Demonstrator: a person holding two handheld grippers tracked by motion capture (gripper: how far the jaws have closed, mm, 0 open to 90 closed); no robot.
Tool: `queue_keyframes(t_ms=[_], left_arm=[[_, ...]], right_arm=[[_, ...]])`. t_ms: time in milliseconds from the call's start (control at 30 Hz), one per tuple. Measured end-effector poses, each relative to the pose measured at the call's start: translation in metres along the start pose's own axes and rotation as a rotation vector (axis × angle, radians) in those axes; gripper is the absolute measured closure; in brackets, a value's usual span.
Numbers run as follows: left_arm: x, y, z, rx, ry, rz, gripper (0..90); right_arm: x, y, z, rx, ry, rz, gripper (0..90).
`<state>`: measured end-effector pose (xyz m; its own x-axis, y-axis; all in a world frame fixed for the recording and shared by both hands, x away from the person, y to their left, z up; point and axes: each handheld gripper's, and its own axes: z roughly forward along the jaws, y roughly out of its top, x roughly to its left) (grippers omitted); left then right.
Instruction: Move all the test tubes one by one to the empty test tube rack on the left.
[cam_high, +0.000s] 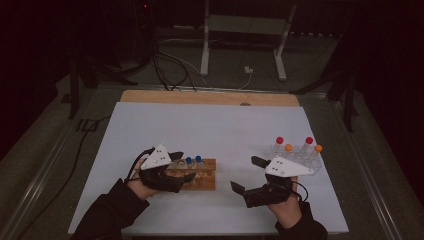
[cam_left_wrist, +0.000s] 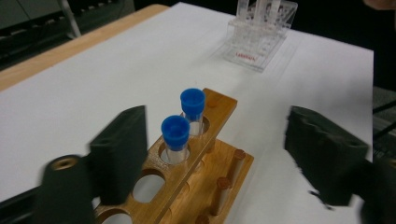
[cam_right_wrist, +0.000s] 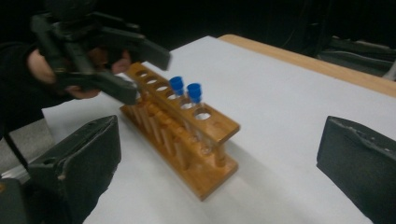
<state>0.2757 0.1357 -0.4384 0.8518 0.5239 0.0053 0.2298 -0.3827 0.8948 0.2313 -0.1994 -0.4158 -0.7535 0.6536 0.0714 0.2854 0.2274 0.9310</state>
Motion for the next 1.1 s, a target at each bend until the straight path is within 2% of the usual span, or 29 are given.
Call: queue_keyframes(t_ms=[67,100,200,267,367,467,567,767,867,933,1100], left_arm=[[0.0,0.0,-0.006,-0.025,-0.02,-0.011,13.8],[0.0,0.0,-0.008,-0.028,-0.02,-0.015,8.1],[0.001,-0.002,-0.016,-0.052,-0.063,-0.026,1.9],[0.001,-0.003,-0.021,-0.063,-0.069,-0.022,1.8],[0.001,-0.006,-0.028,-0.088,-0.076,-0.017,1.0],[0.003,-0.01,-0.034,-0.104,-0.087,-0.025,0.5],[0.004,-0.013,-0.039,-0.11,-0.073,-0.022,0.5],[0.005,-0.018,-0.046,-0.117,-0.062,-0.026,0.4],[0.006,-0.021,-0.048,-0.122,-0.059,-0.032,0.5],[0.007,-0.023,-0.05,-0.119,-0.059,-0.032,0.5],[0.006,-0.025,-0.051,-0.114,-0.056,-0.031,0.5]], right_arm=[[-0.005,0.001,-0.004,-0.009,-0.022,0.001,0.0],[-0.007,0.002,-0.006,-0.014,-0.033,0.001,0.0],[-0.016,0.003,-0.013,-0.028,-0.074,-0.004,0.0],[-0.025,0.003,-0.019,-0.037,-0.118,-0.004,0.0],[-0.036,0.001,-0.027,-0.049,-0.206,-0.028,0.0],[-0.049,-0.002,-0.036,-0.067,-0.272,-0.011,1.7],[-0.063,-0.008,-0.042,-0.071,-0.345,0.013,3.2],[-0.088,-0.023,-0.044,-0.016,-0.437,0.071,6.5],[-0.096,-0.029,-0.044,0.013,-0.462,0.089,13.5],[-0.101,-0.033,-0.043,0.028,-0.474,0.103,15.0],[-0.111,-0.042,-0.037,0.103,-0.502,0.139,22.2]])
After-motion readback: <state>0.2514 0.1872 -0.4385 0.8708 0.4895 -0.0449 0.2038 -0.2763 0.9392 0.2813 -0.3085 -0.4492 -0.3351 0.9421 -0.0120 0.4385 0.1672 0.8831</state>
